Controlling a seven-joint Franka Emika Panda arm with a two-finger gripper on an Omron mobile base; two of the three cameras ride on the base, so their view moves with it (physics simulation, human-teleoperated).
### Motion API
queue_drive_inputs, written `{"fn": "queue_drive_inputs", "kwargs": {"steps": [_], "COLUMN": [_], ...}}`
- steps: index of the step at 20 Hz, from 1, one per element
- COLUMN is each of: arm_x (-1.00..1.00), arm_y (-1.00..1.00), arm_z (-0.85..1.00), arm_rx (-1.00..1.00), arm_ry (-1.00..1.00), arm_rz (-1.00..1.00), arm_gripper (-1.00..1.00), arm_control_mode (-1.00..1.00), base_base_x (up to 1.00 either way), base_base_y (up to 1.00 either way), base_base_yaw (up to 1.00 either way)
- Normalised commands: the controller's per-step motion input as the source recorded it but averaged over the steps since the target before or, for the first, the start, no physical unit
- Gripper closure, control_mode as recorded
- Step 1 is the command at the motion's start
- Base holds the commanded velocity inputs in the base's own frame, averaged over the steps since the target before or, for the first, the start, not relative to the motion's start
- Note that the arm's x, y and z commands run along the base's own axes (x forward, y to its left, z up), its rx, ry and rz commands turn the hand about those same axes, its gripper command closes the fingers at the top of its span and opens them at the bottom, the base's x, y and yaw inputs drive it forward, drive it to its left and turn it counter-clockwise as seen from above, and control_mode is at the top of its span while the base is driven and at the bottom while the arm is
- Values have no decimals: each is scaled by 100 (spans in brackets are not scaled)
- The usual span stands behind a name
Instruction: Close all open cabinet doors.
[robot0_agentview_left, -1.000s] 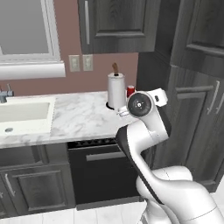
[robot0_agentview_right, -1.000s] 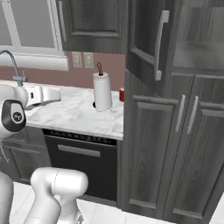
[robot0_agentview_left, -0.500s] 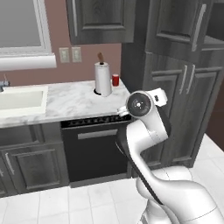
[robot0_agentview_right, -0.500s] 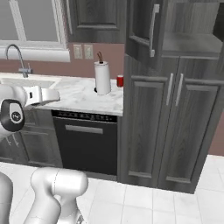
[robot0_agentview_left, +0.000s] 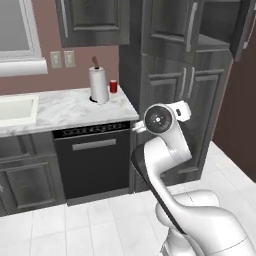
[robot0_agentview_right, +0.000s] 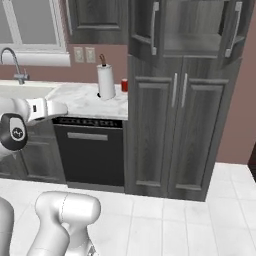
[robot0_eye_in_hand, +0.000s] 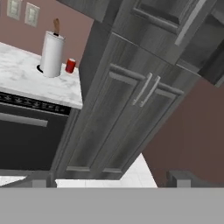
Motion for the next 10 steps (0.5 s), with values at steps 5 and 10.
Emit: {"fn": "queue_drive_inputs", "kwargs": {"steps": [5,10], "arm_x": [0,0], "arm_y": [0,0], "arm_z": [0,0], "arm_rx": [0,0], "arm_ry": [0,0], "arm_rz": [0,0], "arm_gripper": [-100,-100], "arm_control_mode": [100,100], "base_base_x": [-2,0], "base_base_y": [-60,-64], "base_base_yaw": [-11,-8]}}
